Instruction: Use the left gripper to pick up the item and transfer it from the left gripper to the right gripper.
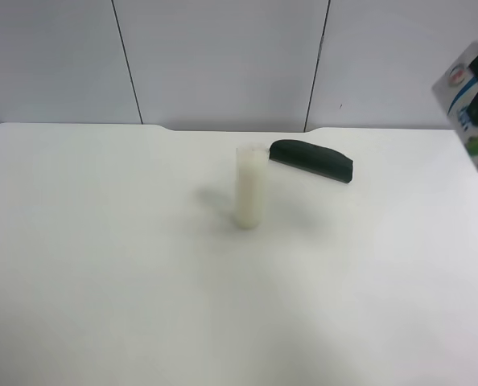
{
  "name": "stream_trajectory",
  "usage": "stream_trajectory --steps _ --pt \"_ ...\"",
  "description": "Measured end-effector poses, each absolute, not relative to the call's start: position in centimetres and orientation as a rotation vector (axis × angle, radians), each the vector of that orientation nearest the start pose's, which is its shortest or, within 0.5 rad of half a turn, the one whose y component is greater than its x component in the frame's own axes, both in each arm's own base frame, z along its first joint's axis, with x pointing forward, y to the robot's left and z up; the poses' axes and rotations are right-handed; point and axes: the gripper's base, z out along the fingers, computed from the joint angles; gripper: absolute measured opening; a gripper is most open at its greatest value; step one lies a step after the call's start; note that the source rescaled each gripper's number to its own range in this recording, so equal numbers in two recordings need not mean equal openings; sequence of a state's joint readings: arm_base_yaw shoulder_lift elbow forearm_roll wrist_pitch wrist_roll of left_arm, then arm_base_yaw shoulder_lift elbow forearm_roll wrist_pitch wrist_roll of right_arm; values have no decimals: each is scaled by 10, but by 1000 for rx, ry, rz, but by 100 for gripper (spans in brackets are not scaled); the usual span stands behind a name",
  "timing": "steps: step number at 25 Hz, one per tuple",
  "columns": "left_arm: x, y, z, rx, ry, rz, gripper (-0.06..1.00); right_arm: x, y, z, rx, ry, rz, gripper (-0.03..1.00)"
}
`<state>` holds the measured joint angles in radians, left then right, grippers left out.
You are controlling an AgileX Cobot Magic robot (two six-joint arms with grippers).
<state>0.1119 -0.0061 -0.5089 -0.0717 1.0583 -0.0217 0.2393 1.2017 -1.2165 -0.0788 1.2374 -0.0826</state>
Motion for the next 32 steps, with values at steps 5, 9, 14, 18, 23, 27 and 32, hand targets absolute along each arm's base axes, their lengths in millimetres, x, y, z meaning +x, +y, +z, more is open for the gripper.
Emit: stream_trajectory --steps 5,9,14,18,23,27,32 --pt "-6 -6 280 -131 2021 -29 99 250 55 317 -490 2766 -71 0" --pt "-6 -6 280 -131 2021 -29 99 281 62 289 -502 2755 -65 0" --pt "-6 -6 280 -131 2021 -29 99 316 72 234 -529 2828 -53 0" --pt "-6 -6 280 -133 2021 -29 99 327 78 202 -512 2901 -6 0" --pt "-6 -6 280 -133 2021 -29 99 334 83 176 -488 2953 34 0" --pt "-6 -6 280 -133 2021 -29 99 338 83 171 -481 2936 36 3" --pt "-6 -6 280 -133 2021 -29 99 338 84 172 -404 2939 43 82"
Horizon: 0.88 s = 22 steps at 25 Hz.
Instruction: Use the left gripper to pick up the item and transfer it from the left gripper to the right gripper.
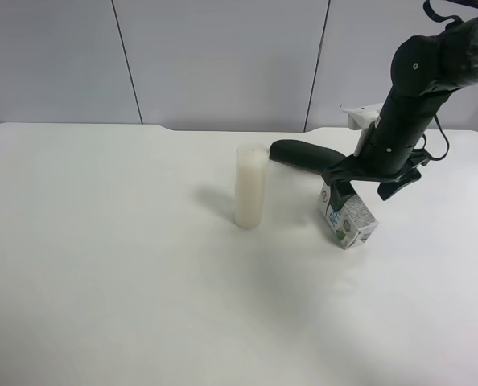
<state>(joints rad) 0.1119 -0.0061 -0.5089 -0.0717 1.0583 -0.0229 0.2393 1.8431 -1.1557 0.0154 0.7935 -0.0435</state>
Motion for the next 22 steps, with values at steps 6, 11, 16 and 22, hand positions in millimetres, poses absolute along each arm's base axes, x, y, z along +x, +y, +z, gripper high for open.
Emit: stream_trajectory --steps 6,11,16,22 --pt "-6 -6 280 -133 2021 -29 99 334 83 177 -407 2986 37 99" --pt "-6 -6 280 -133 2021 -30 99 329 82 229 -405 2981 50 100" --pt "-6 -6 280 -133 2021 -30 99 303 76 310 -393 2857 75 100" --pt "-6 -6 280 -133 2021 -30 99 244 62 385 -363 2609 107 100"
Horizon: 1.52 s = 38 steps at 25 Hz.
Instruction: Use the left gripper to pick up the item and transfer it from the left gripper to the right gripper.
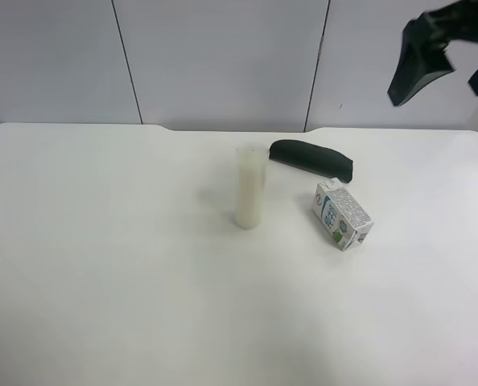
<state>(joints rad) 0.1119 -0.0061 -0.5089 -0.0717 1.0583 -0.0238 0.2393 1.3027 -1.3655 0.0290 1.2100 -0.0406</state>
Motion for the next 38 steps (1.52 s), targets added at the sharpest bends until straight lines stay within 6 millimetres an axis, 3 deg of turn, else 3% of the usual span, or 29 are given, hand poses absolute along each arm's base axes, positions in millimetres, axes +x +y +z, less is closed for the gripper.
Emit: stream_trajectory --steps 6,12,14,18,28,32,38 --pt "-6 -6 280 -133 2021 -30 99 183 47 433 -337 2399 129 100" --pt "-6 -6 280 -133 2021 -30 99 131 34 460 -315 2236 145 100" --pt "-6 -6 280 -133 2021 -30 99 117 31 459 -313 2214 147 100" --pt "-6 -6 280 -133 2021 -30 99 94 25 428 -317 2254 139 100" --pt "-6 -6 280 -133 2021 -30 99 60 15 292 -355 2542 77 100" --pt "-6 -6 280 -133 2021 -30 99 44 16 275 -328 2407 170 100" --pt "-6 -6 280 -133 2021 -30 99 16 11 279 -299 2172 214 100"
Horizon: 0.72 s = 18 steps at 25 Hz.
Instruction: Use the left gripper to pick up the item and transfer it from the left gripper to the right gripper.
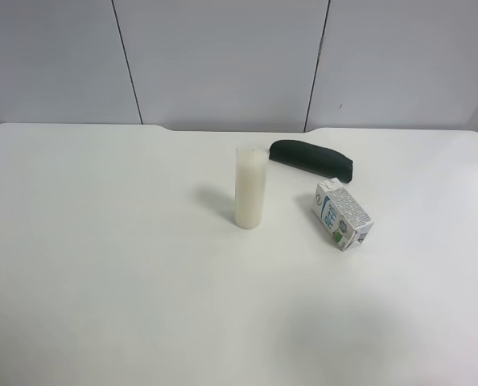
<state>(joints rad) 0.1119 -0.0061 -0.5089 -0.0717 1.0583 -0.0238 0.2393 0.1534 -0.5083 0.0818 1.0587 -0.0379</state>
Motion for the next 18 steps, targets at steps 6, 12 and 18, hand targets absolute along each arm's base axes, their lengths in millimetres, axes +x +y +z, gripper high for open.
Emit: stream_trajectory --steps 6,12,18 --pt "-6 -6 280 -133 2021 -30 99 -4 5 280 -287 2039 210 100" --pt "-6 -6 280 -133 2021 -30 99 -7 4 279 -285 2019 208 100" --pt "-6 -6 280 -133 2021 -30 99 -7 4 279 -285 2019 208 100"
